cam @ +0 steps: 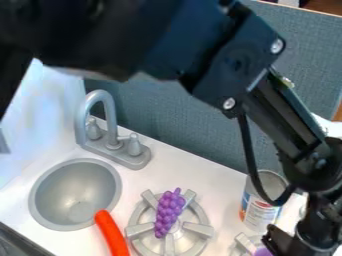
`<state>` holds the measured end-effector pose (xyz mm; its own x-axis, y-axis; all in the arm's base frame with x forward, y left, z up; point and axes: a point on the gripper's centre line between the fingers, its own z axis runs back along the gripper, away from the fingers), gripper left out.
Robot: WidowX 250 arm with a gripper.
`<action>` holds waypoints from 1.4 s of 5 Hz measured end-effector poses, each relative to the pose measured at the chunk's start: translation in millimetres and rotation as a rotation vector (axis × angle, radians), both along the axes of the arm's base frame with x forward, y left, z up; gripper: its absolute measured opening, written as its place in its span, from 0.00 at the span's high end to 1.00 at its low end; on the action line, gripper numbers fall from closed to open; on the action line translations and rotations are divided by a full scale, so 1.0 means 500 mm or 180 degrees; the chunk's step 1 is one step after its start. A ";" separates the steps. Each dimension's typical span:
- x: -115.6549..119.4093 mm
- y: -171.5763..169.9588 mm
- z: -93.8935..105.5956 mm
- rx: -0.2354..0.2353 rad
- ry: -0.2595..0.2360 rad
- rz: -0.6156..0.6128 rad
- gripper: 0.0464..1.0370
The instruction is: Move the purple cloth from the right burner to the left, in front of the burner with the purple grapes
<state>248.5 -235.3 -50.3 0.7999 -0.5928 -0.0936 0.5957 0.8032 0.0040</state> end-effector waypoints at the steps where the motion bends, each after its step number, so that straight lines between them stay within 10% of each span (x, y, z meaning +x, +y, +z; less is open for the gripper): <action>1: -0.040 0.047 -0.029 0.0219 0.0066 0.0267 0.95; 3: -0.030 0.127 -0.037 0.0352 0.0113 0.0844 0.95; 7: 0.008 0.162 -0.096 0.0453 0.0422 0.0786 0.95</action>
